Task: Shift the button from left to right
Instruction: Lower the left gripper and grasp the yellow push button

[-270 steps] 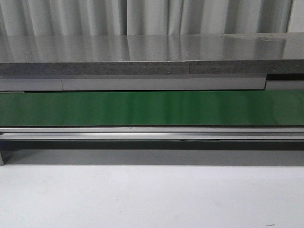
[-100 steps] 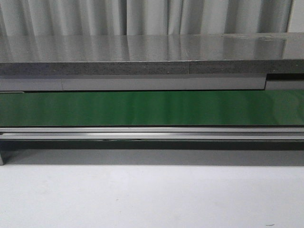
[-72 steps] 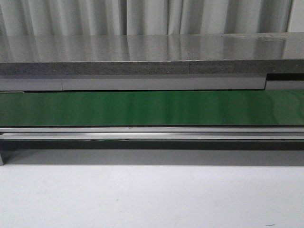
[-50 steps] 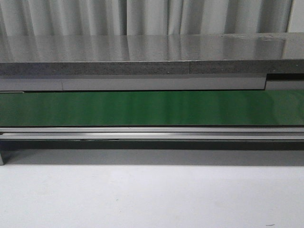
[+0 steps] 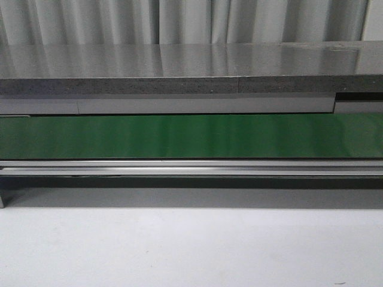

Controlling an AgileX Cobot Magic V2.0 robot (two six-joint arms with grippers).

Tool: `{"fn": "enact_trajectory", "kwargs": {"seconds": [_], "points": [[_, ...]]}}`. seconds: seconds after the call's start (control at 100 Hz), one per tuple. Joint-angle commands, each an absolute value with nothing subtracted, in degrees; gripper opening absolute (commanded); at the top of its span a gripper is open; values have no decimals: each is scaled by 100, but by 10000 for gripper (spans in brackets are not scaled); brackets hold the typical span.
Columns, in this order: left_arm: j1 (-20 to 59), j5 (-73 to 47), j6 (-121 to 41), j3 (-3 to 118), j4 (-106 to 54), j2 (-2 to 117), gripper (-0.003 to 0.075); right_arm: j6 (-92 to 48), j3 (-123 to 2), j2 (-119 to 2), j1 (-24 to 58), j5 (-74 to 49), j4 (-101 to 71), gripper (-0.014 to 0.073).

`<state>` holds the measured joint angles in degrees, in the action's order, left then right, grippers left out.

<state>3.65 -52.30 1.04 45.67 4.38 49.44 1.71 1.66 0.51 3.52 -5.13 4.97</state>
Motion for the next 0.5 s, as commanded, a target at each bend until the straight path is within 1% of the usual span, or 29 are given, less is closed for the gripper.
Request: {"fn": "enact_trajectory", "kwargs": {"seconds": [0.0,0.08,0.27,0.49], "points": [[325,-4844,308,4826,749,4999,673,166,171,119,343,-30,510,-68],[62,-4844,319,4960,809,5206,673,166,171,119,343,-30,510,-68],[-882,-4818,232,5352,813,5971,673,166,171,119,343,-30,510,-68],[-1437,-4608,-50,5970,647,7112,672,166,171,119,343,-30,510,-68]]}}
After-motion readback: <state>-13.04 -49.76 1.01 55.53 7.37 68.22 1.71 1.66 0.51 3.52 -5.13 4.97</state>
